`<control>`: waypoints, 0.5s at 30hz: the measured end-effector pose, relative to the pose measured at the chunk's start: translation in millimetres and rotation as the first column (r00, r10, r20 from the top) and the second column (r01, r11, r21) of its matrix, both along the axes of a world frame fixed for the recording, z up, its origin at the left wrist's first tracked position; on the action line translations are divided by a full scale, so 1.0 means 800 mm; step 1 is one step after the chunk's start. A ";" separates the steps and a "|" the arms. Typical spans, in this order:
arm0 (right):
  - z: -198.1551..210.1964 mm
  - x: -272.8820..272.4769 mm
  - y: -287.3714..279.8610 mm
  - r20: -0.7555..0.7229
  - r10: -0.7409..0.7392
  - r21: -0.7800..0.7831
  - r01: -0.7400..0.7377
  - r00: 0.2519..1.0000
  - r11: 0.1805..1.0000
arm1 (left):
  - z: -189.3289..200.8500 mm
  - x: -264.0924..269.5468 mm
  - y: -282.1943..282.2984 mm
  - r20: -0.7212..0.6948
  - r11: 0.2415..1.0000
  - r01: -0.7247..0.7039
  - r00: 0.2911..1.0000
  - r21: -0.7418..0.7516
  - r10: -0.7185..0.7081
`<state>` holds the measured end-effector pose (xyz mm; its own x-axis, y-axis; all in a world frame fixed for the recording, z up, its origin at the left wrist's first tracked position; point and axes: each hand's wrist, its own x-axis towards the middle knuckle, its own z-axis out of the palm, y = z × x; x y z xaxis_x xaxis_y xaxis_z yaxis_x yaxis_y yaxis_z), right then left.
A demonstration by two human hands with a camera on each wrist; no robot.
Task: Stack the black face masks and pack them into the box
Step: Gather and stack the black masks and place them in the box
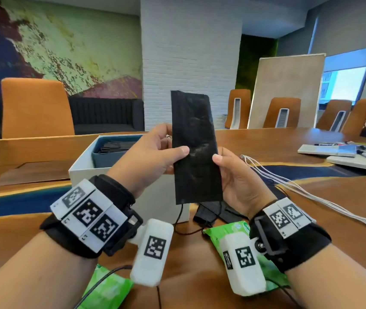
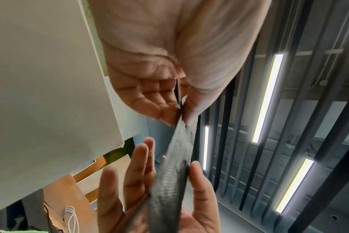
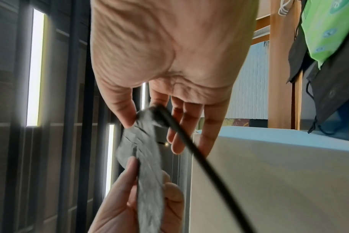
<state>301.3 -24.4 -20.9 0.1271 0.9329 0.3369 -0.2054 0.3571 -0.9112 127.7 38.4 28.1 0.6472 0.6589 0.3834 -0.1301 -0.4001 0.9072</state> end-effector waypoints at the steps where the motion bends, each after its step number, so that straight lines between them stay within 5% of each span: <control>1: -0.001 -0.001 0.000 -0.004 -0.011 0.000 0.011 1.000 1.000 | 0.000 0.001 -0.002 -0.012 1.000 0.009 1.000 0.007 -0.009; 8: -0.005 -0.005 -0.003 0.001 0.040 0.016 -0.040 0.999 0.999 | -0.005 0.004 -0.004 -0.029 0.997 0.067 0.997 -0.029 -0.068; 15: 0.000 0.008 0.002 0.093 0.116 0.017 -0.118 0.989 0.993 | -0.007 0.006 0.005 -0.047 0.993 -0.111 0.993 -0.037 0.109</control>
